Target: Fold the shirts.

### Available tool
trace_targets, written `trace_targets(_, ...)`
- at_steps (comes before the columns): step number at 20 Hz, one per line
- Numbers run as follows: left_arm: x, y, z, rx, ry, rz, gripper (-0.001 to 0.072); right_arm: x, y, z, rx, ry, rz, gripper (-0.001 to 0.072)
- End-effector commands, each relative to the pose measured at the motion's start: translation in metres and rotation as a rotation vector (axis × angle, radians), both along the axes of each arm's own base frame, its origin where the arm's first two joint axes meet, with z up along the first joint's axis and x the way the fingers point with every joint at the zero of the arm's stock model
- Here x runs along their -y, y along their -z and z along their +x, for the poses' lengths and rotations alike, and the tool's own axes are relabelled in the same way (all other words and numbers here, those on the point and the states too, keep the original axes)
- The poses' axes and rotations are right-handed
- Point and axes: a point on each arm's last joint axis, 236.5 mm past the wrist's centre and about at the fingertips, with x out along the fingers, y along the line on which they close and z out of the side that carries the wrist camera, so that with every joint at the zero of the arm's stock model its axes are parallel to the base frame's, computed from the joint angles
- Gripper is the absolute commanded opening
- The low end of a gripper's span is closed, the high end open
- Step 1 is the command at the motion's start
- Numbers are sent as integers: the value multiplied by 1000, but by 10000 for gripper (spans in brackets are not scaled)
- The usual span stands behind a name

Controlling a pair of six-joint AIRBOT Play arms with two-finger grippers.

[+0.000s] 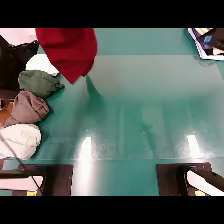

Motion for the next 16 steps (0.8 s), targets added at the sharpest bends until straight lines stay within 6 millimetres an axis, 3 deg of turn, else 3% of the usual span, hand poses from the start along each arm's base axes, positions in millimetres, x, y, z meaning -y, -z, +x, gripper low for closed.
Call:
trace_targets(1, 32, -64, -108, 163, 183, -24, 24, -1, -50, -8, 130, 4, -18, 15)
trace_targets(3, 50, -60, -144, 159, 276, 5, 25, -2, -69, -15, 175, 0, -27, 16)
trace_targets(5, 65, -23, -153, 99, 335, 100, 25, -4, -77, -24, 186, -14, -40, 16)
trace_targets(7, 69, 38, -137, -8, 315, 241, 25, -6, -75, -32, 165, -33, -56, 16)
trace_targets(11, 47, 180, -99, -279, 211, 484, 26, -10, -63, -46, 101, -68, -78, 16)
trace_targets(13, 26, 236, -75, -340, 91, 576, 27, -10, -60, -48, 88, -73, -83, 16)
trace_targets(14, 13, 253, -63, -381, 15, 588, 28, -10, -59, -49, 86, -75, -83, 16)
trace_targets(15, 0, 260, -55, -408, -31, 593, 222, -10, -59, -49, 82, -76, -84, 15)
trace_targets(16, -13, 261, -48, -448, -80, 574, 488, -10, -57, -50, 77, -78, -86, 16)
